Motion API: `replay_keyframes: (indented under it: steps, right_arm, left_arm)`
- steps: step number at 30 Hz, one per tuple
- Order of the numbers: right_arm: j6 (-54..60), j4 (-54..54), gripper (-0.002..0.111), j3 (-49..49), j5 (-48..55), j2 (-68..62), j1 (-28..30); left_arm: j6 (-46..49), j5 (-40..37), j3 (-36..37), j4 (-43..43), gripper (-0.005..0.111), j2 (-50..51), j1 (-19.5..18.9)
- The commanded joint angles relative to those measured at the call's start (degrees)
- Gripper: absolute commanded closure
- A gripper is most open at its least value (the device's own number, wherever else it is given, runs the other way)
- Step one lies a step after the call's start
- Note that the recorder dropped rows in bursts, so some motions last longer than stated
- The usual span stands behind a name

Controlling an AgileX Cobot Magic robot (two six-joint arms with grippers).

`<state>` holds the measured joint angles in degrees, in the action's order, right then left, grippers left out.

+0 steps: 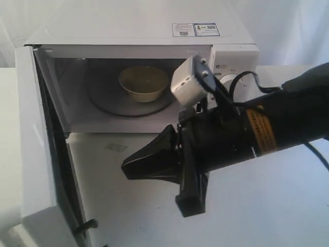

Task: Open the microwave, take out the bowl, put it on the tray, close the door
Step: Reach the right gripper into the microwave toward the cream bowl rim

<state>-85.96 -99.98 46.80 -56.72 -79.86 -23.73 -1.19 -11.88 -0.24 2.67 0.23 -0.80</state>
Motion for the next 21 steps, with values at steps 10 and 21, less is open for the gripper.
replay_keyframes:
  steps: [10,21]
  right_arm:
    - [11.5,0.0,0.108,3.2,32.5,-7.3,-14.5]
    - [14.1,0.0,0.108,9.2,66.0,-15.4,-23.8]
  left_arm:
    - [0.0,0.3,0.2,0.4,0.107,-0.2,0.3]
    - [0.0,0.3,0.2,0.4,0.107,-0.2,0.3]
